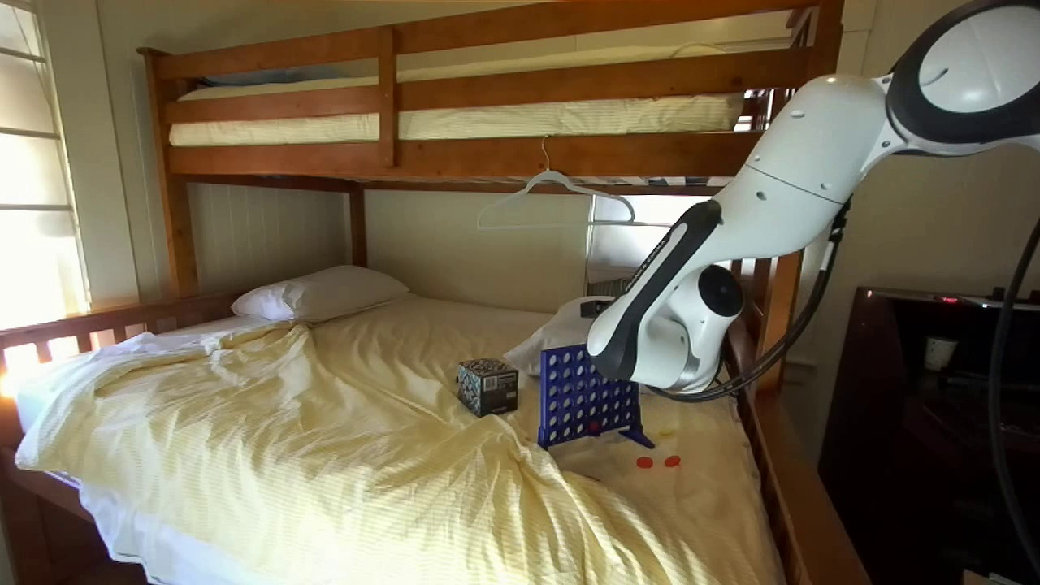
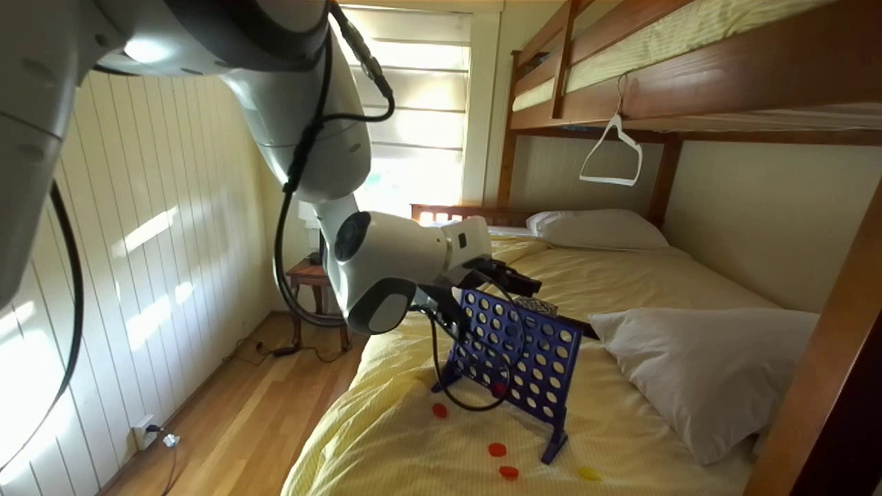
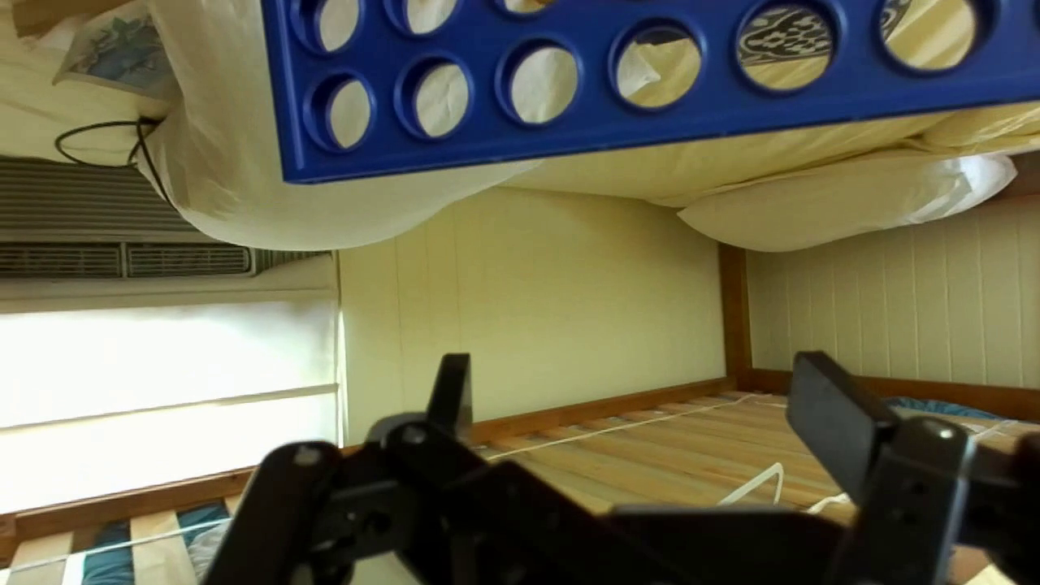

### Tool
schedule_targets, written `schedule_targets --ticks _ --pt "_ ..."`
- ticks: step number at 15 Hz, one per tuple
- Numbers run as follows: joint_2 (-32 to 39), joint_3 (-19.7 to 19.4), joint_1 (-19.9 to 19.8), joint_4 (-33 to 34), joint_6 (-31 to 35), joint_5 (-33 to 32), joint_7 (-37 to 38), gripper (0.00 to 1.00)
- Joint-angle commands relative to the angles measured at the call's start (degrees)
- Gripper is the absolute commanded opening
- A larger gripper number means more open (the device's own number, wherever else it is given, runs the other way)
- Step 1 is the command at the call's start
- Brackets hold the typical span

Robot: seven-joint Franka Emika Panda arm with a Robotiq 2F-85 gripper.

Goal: Put one orange chip in the blue game board.

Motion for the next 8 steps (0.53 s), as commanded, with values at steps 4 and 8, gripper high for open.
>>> schedule_targets --ticks 4,8 --pt "-15.05 -0.38 -2.81 -11.82 -14.06 -1.56 -2.5 1.0" --pt "-21.2 -1.46 -4.4 -15.71 -21.74 -2.02 -3.53 1.0"
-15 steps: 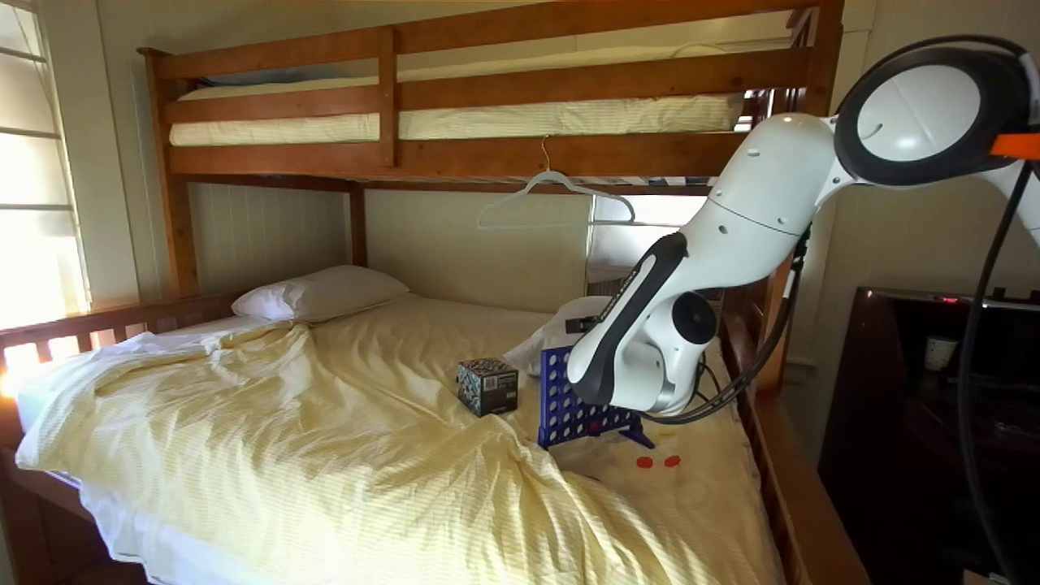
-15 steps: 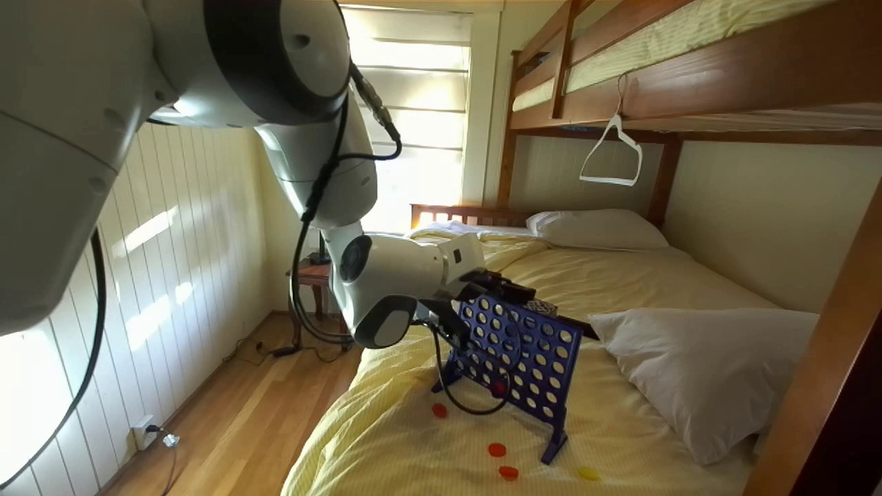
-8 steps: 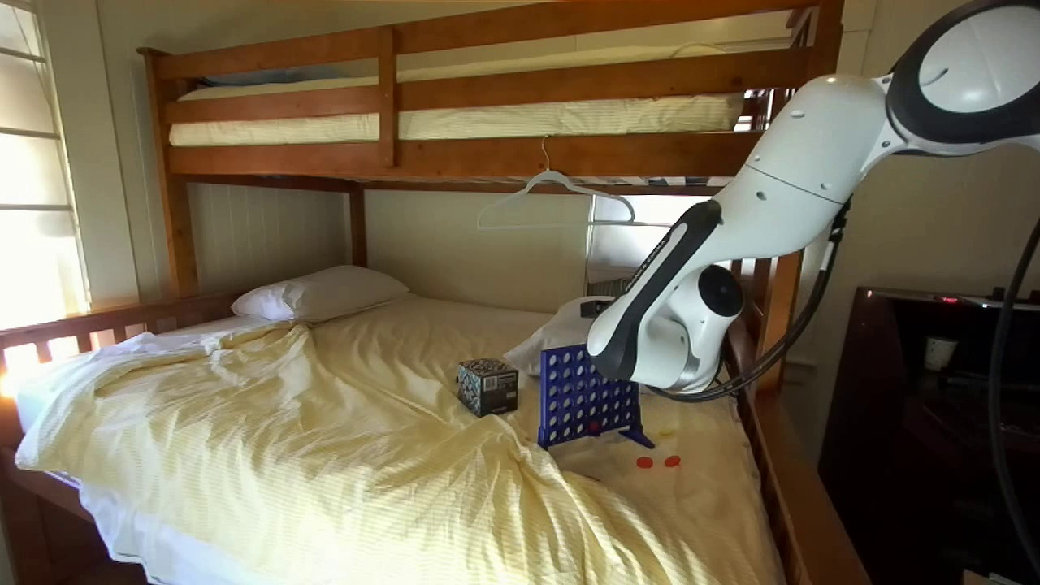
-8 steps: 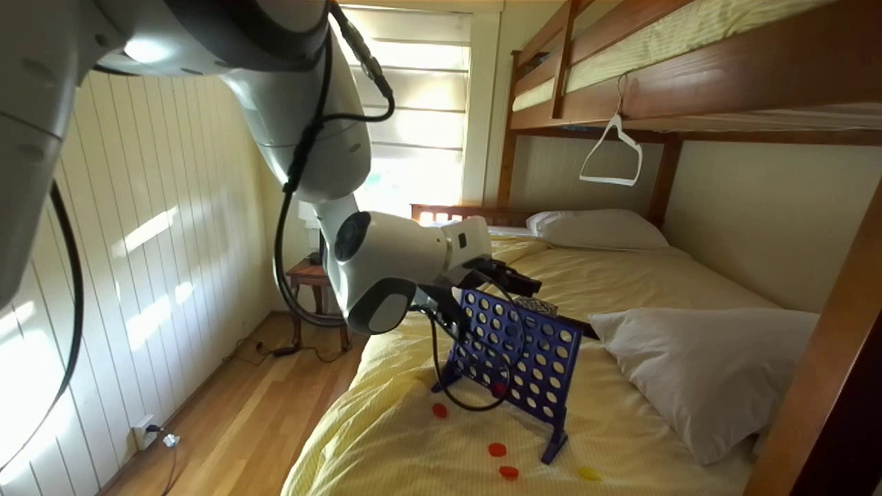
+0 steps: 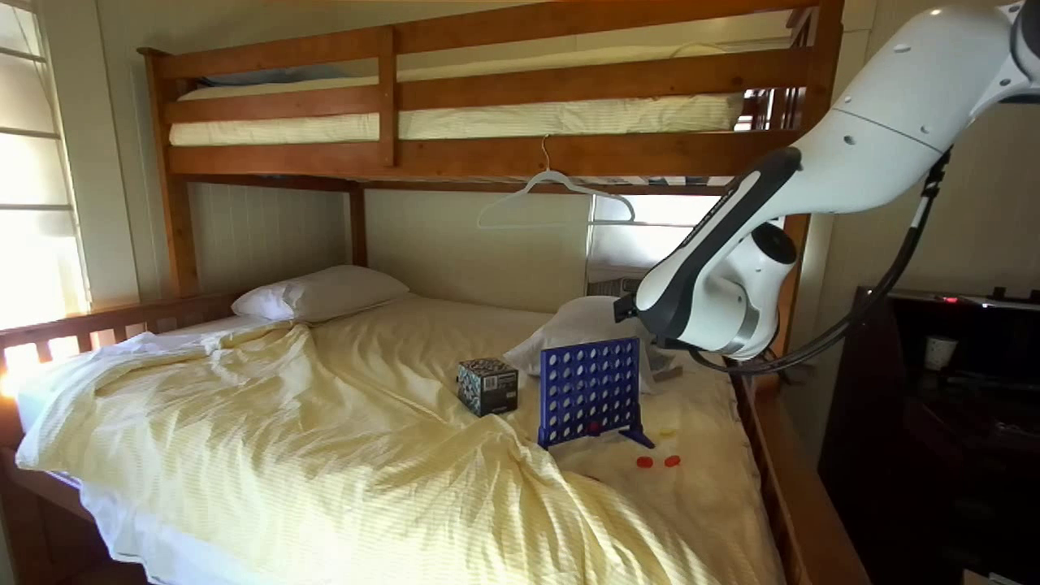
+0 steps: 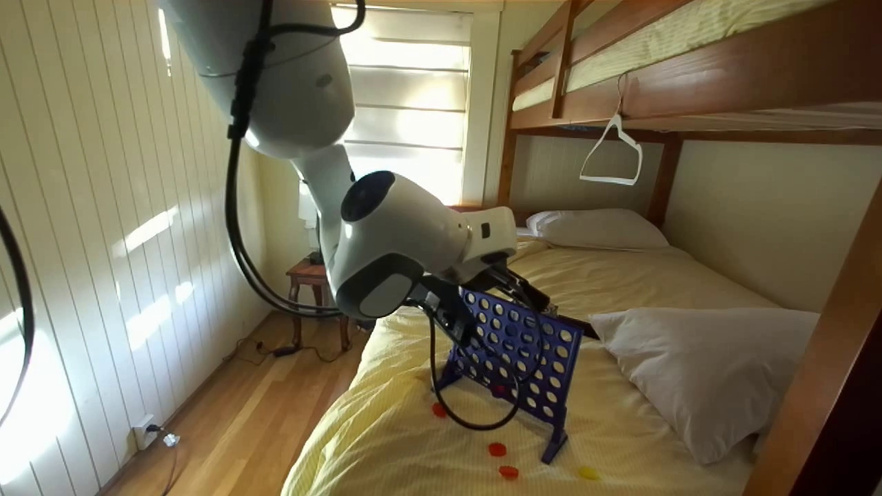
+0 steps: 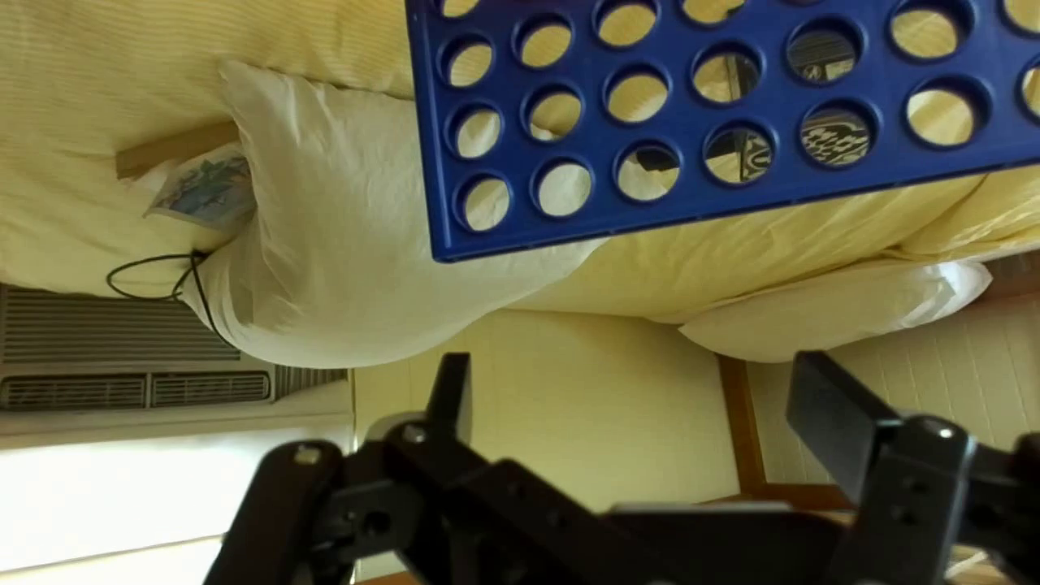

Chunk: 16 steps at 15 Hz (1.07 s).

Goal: Put one orange chip in the blue game board.

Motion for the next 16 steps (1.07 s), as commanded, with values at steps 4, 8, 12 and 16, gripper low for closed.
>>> schedule_targets --ticks 4,8,12,16 --pt "-11.45 -1.94 -2.62 -6.6 -12.66 -2.2 -1.66 1.0" --pt "-14.63 -3.48 -3.61 -7.09 -19.61 -2.53 -5.82 1.0" --pt "-15.56 -3.93 -4.7 -7.33 -23.75 -1.62 -10.59 1.0" --pt "-13.52 -2.2 -8.05 -7.11 -23.61 -10.36 -2.77 1.0"
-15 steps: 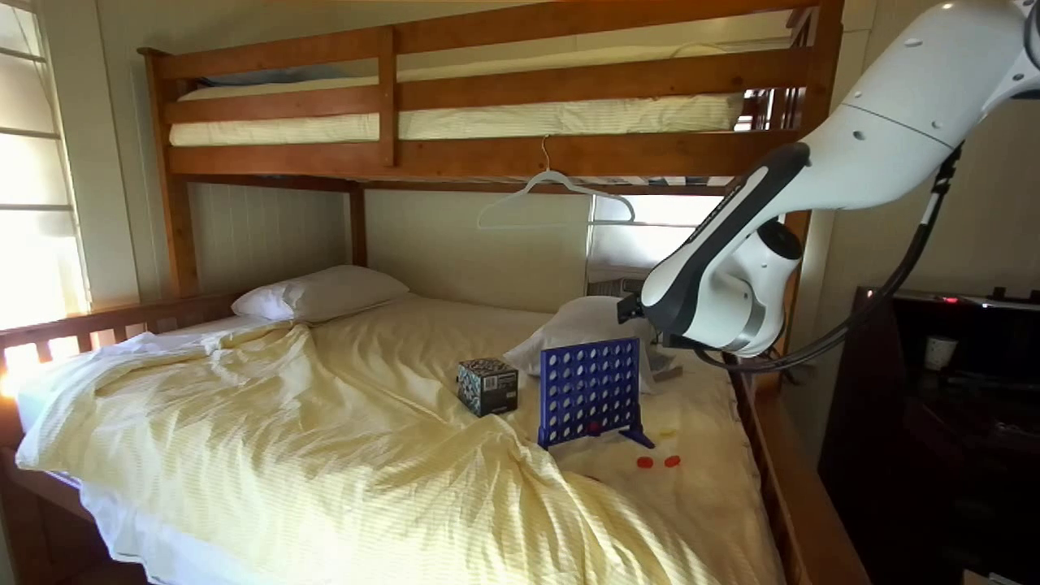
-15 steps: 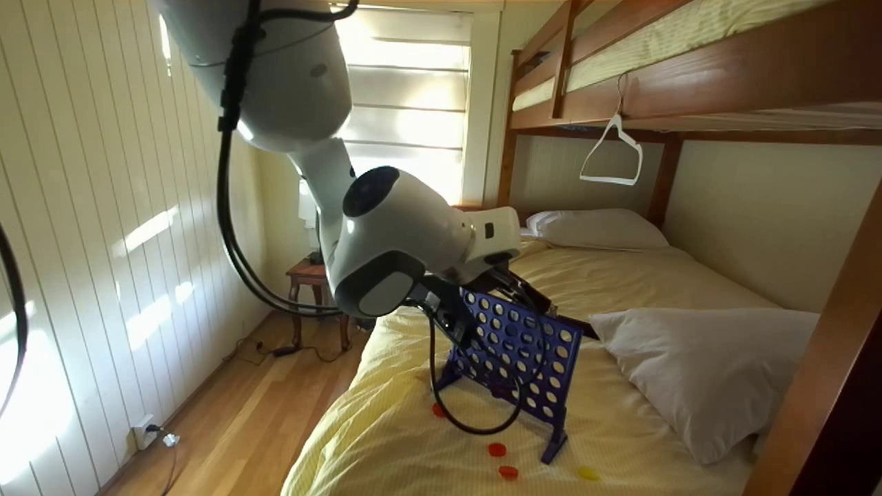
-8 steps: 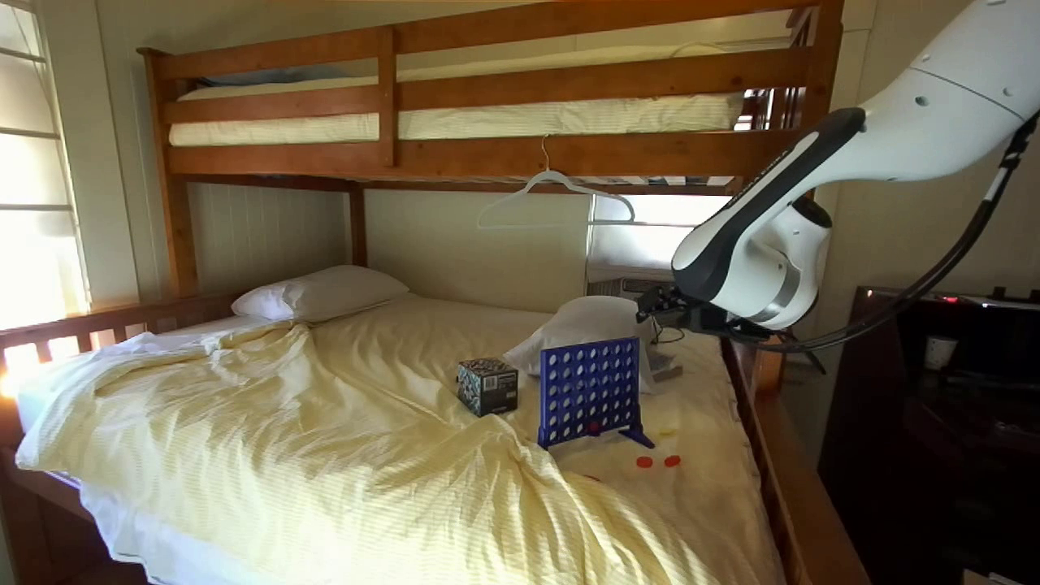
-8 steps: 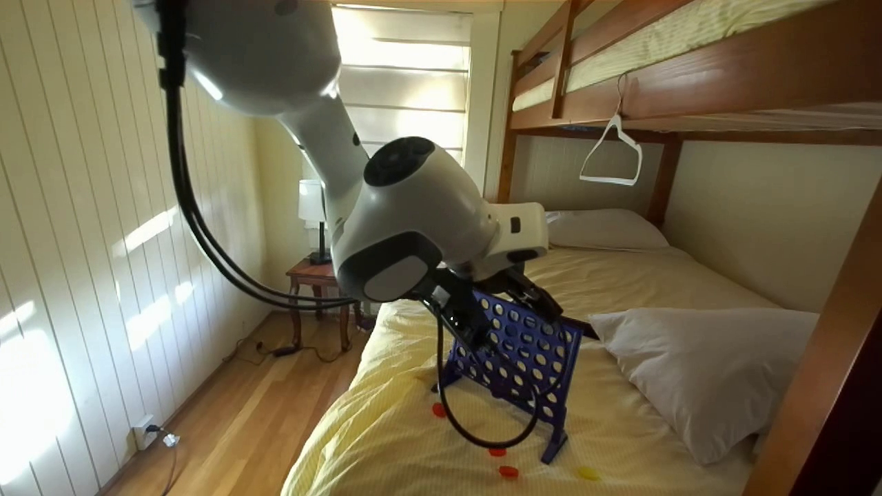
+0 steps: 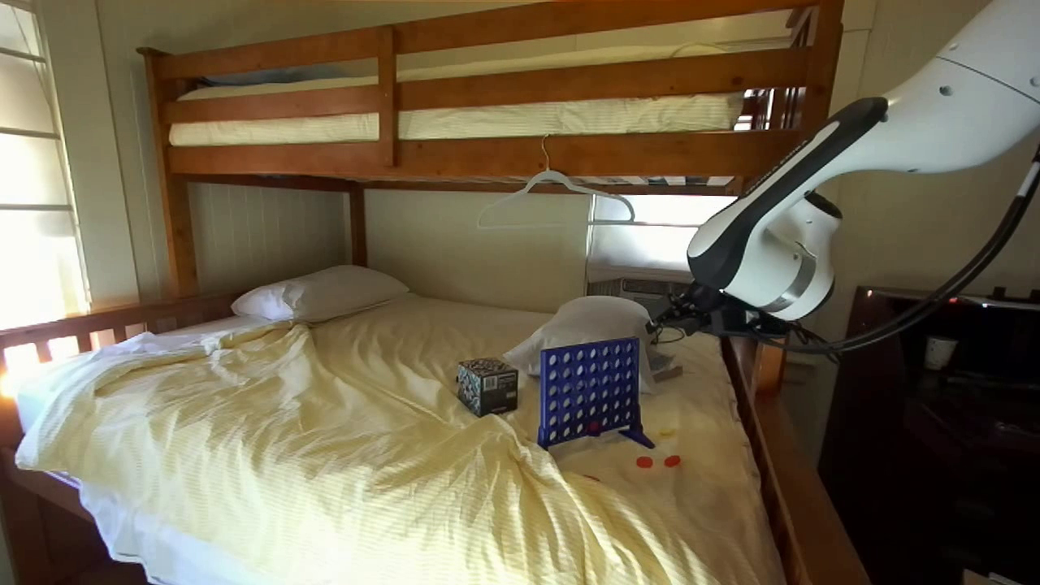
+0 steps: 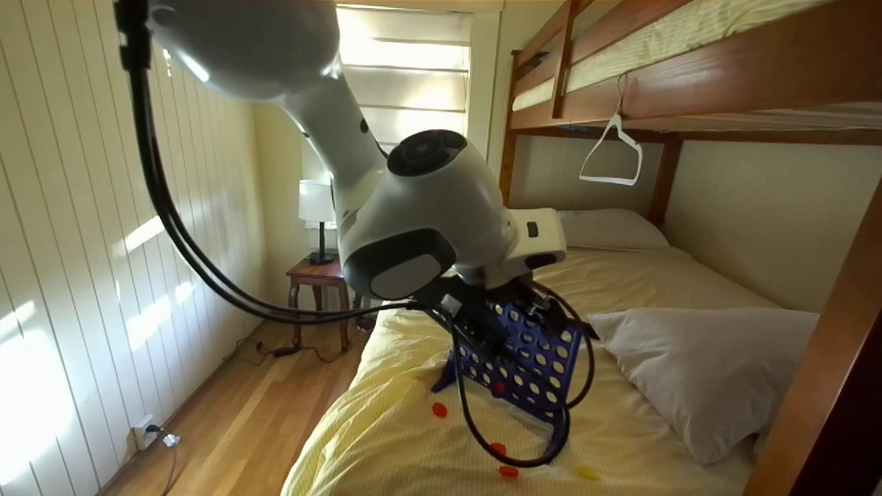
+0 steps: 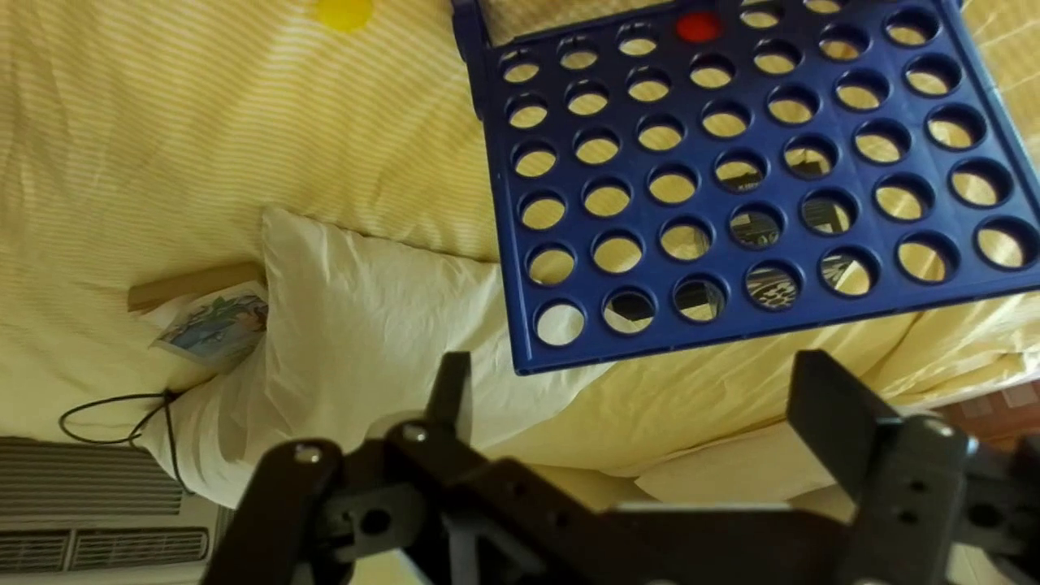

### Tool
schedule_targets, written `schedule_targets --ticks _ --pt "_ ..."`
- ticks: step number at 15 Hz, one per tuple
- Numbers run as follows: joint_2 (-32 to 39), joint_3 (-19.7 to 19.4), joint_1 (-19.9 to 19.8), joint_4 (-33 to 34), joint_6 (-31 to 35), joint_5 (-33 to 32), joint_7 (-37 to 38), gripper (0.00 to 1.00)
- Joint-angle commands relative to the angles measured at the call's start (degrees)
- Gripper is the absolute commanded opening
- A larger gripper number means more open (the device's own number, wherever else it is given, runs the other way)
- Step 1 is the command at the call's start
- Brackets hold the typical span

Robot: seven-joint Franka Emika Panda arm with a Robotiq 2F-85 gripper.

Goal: Put one orange chip in the blue game board.

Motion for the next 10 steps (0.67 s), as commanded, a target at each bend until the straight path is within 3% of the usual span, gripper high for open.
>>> schedule_targets --ticks 1,3,10 --pt "-0.17 1.6 -3.83 -1.36 -0.1 -11.83 9.7 1.0" --pt "0.13 1.69 -4.85 -1.15 -0.06 -16.18 13.68 1.0" --pt "0.21 1.89 -5.09 -1.15 -0.05 -16.7 14.26 1.0"
